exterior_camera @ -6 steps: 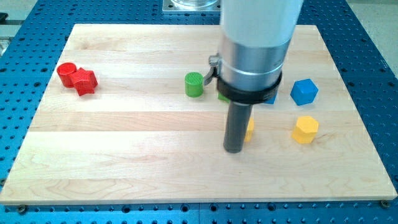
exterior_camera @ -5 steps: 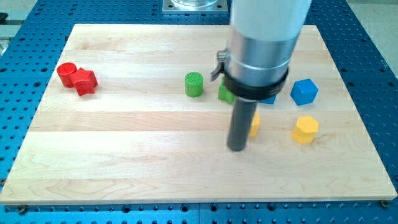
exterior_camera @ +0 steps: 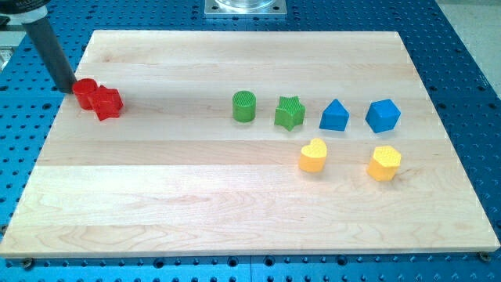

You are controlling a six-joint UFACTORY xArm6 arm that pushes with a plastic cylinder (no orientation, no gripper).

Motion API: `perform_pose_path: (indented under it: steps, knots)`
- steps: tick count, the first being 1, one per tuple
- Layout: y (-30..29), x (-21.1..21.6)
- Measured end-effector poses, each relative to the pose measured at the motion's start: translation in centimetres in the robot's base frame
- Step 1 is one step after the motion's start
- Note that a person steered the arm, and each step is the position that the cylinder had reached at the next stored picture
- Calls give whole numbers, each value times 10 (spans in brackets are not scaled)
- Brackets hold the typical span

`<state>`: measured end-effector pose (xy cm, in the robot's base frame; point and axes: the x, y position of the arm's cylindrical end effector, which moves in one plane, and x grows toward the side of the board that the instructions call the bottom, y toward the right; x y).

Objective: Place the red star vertically to the green circle

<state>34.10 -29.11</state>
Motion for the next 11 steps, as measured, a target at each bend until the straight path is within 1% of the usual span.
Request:
perform_pose_path:
  steps: [1, 2, 3, 4, 5, 6, 7, 8, 9, 10, 11]
  knots:
    - [52, 36]
    - [122, 85]
    - [181, 118]
    - [220, 149]
    - [195, 213]
    - [236, 218]
    - [265, 206]
    - [265, 233]
    - [206, 229]
    - [226, 201]
    - [245, 197]
